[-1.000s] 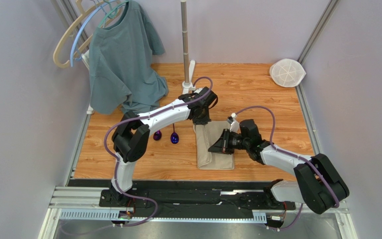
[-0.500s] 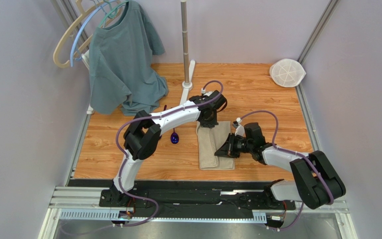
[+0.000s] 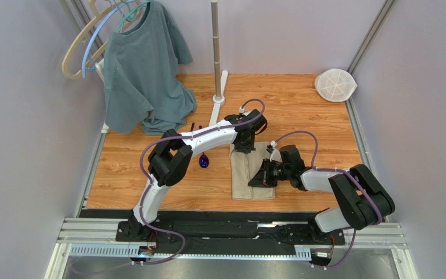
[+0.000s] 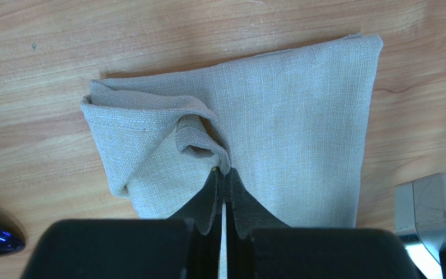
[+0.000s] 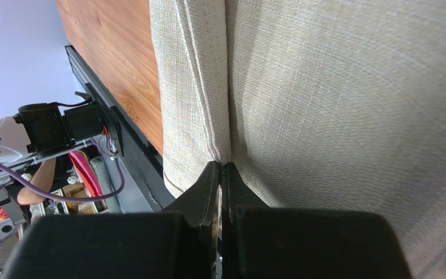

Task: Fold the napkin into a case and place the utensils inside
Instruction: Fold the 2/3-rectangle-folded napkin at the center of the board.

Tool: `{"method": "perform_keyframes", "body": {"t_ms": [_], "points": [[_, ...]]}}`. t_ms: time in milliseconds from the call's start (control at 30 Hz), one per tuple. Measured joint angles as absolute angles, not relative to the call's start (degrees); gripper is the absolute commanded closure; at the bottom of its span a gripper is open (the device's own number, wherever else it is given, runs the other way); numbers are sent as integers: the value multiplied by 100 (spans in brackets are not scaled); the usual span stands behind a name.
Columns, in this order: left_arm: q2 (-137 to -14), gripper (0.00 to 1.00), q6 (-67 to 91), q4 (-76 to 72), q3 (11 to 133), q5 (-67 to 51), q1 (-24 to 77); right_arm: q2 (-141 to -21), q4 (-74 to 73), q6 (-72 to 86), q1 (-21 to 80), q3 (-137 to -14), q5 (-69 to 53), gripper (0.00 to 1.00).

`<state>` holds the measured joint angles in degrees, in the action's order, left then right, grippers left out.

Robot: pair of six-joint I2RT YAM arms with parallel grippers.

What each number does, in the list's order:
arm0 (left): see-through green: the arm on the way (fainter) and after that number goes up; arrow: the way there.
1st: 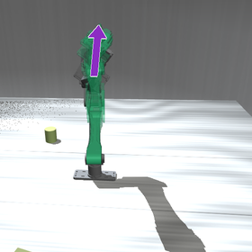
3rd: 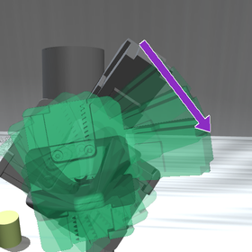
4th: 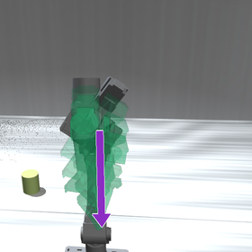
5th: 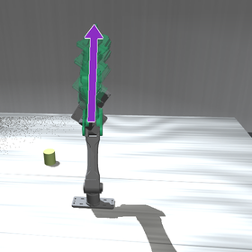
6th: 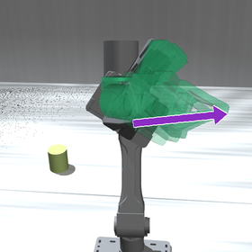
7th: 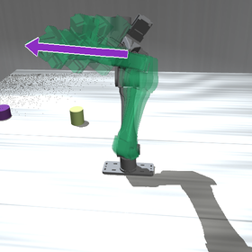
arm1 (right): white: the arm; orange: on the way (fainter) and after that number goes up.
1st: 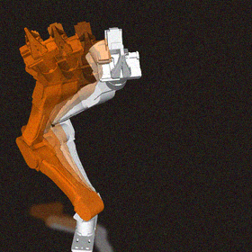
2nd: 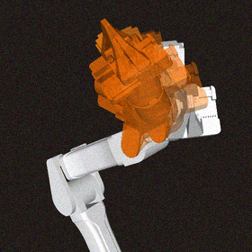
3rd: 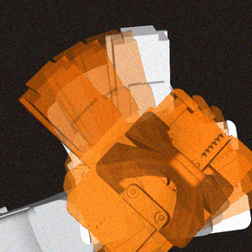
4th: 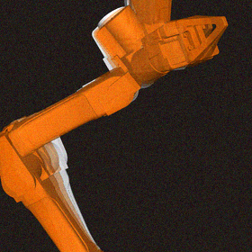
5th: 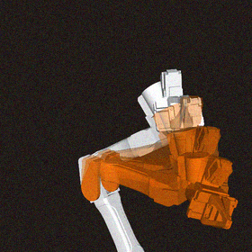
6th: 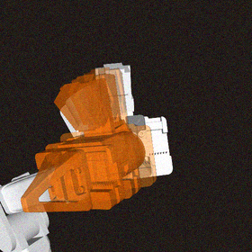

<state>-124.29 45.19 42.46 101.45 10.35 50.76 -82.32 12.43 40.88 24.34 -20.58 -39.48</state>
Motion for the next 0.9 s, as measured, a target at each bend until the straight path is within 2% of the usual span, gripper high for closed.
{"method": "perform_keyframes", "body": {"t_ms": [900], "points": [[-12682, 100, 4167, 4056, 10280, 742, 5140, -8302, 1612, 4300, 2534, -1835, -3791, 100]]}}
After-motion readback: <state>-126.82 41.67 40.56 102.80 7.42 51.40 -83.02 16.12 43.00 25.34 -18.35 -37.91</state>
